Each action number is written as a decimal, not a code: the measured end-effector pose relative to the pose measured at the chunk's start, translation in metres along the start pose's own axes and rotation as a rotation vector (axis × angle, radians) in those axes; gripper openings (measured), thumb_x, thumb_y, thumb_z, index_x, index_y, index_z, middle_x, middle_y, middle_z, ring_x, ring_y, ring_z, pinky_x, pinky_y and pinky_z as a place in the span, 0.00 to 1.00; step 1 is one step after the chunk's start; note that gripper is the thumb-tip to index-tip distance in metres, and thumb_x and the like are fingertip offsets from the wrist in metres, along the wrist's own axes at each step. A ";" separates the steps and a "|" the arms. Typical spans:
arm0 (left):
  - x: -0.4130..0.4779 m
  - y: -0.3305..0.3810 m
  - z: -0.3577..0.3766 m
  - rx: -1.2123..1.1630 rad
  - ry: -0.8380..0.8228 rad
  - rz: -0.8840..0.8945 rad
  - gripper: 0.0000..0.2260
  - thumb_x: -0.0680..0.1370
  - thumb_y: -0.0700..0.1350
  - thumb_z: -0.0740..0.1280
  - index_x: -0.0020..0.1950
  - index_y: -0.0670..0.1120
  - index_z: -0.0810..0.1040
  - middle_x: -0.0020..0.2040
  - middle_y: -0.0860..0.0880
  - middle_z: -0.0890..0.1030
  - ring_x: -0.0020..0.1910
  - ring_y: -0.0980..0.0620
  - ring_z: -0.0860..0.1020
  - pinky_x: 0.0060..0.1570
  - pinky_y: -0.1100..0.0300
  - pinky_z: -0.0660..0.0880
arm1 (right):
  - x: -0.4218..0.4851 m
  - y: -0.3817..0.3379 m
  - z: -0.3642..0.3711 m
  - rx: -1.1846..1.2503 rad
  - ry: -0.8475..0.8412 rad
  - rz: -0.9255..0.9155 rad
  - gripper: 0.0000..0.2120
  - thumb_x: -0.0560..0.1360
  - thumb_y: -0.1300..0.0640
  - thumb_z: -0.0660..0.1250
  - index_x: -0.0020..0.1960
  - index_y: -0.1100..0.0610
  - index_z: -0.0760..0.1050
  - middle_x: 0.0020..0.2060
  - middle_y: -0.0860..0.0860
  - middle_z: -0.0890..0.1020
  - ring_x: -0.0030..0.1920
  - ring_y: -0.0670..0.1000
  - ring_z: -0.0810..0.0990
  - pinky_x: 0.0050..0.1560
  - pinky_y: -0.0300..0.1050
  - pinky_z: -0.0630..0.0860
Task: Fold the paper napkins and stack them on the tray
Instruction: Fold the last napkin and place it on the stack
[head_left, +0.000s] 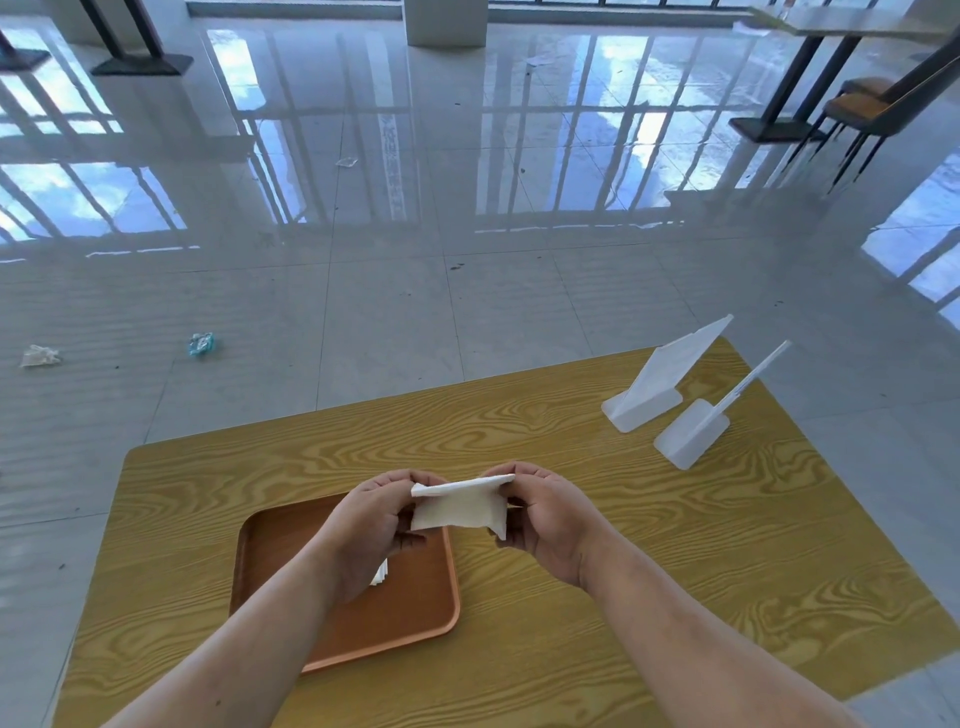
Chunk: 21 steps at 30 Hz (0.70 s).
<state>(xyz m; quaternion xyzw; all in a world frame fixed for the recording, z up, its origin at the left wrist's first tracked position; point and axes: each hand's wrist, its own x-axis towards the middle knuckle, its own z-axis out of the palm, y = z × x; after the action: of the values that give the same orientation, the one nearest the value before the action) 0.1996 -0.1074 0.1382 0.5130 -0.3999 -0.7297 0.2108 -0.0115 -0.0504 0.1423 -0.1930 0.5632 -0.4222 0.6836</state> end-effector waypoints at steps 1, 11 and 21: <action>0.001 -0.001 0.000 -0.010 0.006 -0.003 0.16 0.84 0.42 0.60 0.52 0.44 0.89 0.48 0.42 0.86 0.43 0.47 0.82 0.43 0.54 0.79 | 0.001 0.000 -0.002 0.009 -0.001 0.004 0.13 0.82 0.63 0.59 0.54 0.62 0.84 0.45 0.60 0.81 0.34 0.54 0.78 0.34 0.46 0.76; 0.013 -0.003 0.005 0.036 -0.029 0.015 0.11 0.76 0.38 0.77 0.58 0.46 0.87 0.49 0.45 0.88 0.40 0.53 0.86 0.36 0.61 0.81 | 0.011 0.007 -0.011 -0.047 -0.002 0.000 0.15 0.76 0.70 0.69 0.59 0.57 0.81 0.52 0.59 0.84 0.37 0.51 0.85 0.36 0.45 0.80; 0.027 -0.004 0.007 0.159 0.133 0.096 0.04 0.76 0.39 0.78 0.50 0.43 0.88 0.43 0.47 0.88 0.42 0.52 0.84 0.44 0.58 0.79 | 0.014 0.002 -0.017 -0.106 0.153 -0.040 0.04 0.78 0.65 0.73 0.53 0.60 0.84 0.41 0.52 0.86 0.39 0.49 0.84 0.39 0.43 0.81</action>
<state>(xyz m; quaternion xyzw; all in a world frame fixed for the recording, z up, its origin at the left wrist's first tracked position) 0.1838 -0.1216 0.1205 0.5555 -0.4658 -0.6492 0.2302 -0.0265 -0.0568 0.1270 -0.2073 0.6313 -0.4191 0.6187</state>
